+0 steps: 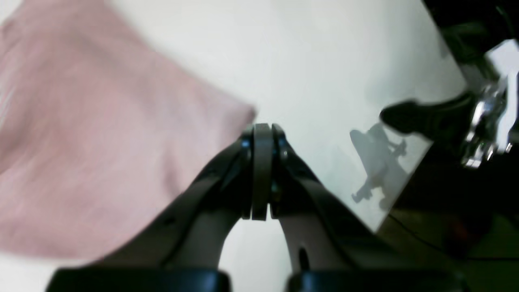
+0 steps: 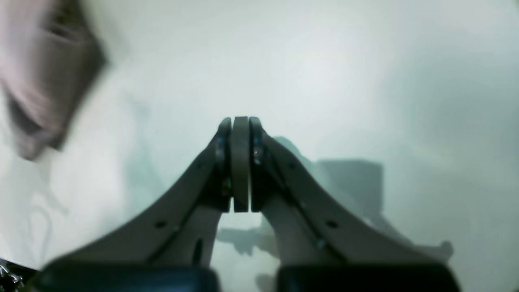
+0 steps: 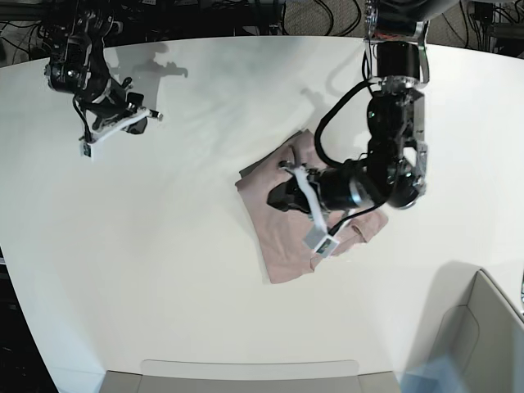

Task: Fold the T-shirt properly
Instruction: 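Grasp the folded shirt edge with the left gripper and drag it toward the table center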

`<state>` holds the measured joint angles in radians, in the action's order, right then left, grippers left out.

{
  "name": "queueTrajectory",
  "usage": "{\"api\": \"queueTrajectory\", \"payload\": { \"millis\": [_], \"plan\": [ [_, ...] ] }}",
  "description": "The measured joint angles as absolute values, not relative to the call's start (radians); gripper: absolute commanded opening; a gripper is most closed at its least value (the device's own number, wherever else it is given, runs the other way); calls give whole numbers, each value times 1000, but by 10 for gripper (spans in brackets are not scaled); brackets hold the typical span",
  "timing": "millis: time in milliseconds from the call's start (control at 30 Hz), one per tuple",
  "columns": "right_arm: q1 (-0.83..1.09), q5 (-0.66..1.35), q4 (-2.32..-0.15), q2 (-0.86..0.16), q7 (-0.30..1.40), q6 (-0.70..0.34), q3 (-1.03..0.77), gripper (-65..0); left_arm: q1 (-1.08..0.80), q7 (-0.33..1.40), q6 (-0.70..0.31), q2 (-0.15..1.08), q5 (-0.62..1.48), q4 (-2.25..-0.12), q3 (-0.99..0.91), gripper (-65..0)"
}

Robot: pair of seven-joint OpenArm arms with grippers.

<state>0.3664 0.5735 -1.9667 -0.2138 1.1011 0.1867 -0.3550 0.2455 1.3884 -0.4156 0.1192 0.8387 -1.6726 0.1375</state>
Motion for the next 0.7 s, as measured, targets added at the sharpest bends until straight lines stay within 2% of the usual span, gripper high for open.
{"api": "queueTrajectory", "payload": {
  "millis": [233, 367, 500, 700],
  "plan": [
    [439, 572, -1971, -233, 1093, 183, -364, -650, 269, 1126, -412, 111, 839, -1316, 347, -650],
    [448, 572, -1971, -229, 1098, 183, -364, -650, 310, 1082, -411, 139, 836, -1181, 410, -650],
    [448, 572, -1971, -229, 1092, 183, -364, -650, 338, 1057, -412, 205, 846, -1161, 413, -650],
    [444, 572, -1971, -226, 1093, 183, -363, -650, 334, 1041, -419, 384, 867, -1161, 410, -650]
  ]
}}
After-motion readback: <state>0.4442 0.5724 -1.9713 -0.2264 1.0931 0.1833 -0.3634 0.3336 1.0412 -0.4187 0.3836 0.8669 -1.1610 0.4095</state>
